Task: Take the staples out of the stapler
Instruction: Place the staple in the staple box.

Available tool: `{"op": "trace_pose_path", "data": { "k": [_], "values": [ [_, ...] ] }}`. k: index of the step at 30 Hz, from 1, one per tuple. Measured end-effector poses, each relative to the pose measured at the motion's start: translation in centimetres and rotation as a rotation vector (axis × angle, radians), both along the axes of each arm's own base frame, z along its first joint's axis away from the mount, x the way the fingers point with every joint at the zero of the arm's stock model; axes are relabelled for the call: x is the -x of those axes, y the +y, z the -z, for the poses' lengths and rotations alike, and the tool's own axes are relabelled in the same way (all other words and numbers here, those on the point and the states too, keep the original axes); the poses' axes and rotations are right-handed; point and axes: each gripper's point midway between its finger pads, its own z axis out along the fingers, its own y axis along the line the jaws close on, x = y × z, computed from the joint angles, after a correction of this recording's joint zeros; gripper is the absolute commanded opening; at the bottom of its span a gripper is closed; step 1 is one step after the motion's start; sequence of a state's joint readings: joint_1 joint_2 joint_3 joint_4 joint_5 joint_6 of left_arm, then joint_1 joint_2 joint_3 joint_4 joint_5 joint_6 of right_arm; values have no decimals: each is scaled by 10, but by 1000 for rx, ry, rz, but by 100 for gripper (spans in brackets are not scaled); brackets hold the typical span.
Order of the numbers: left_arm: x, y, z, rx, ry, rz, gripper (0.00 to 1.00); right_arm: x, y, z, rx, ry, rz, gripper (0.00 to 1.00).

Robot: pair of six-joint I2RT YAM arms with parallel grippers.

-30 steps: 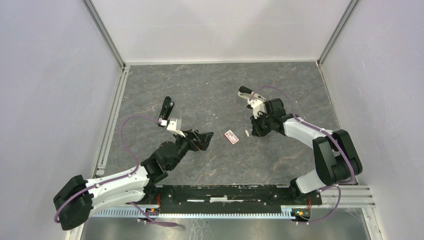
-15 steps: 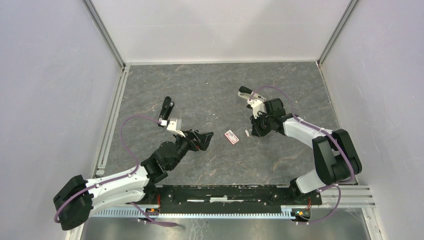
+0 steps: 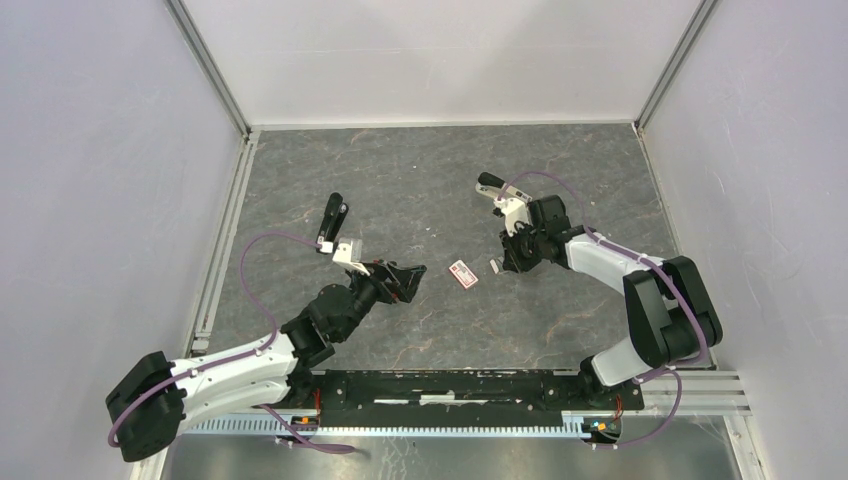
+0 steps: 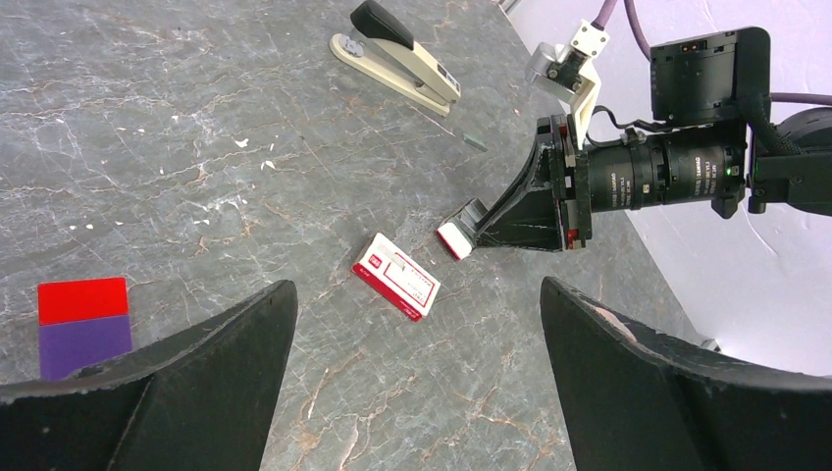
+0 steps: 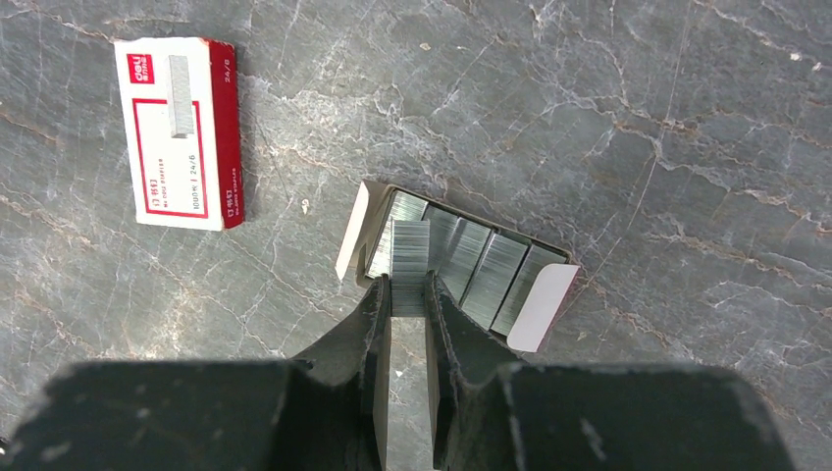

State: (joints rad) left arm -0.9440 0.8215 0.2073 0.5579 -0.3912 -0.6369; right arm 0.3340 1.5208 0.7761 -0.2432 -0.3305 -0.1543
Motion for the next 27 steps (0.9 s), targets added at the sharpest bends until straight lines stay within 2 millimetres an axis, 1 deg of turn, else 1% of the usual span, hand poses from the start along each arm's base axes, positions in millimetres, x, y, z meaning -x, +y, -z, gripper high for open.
{"op": "trace_pose_path", "data": {
  "k": [18,27],
  "values": [
    [0,1,-1,4,-3,0,99,-1,0,2,3,6,0,22],
    [0,1,-1,4,-3,-1,99,-1,0,2,3,6,0,26]
  ]
}}
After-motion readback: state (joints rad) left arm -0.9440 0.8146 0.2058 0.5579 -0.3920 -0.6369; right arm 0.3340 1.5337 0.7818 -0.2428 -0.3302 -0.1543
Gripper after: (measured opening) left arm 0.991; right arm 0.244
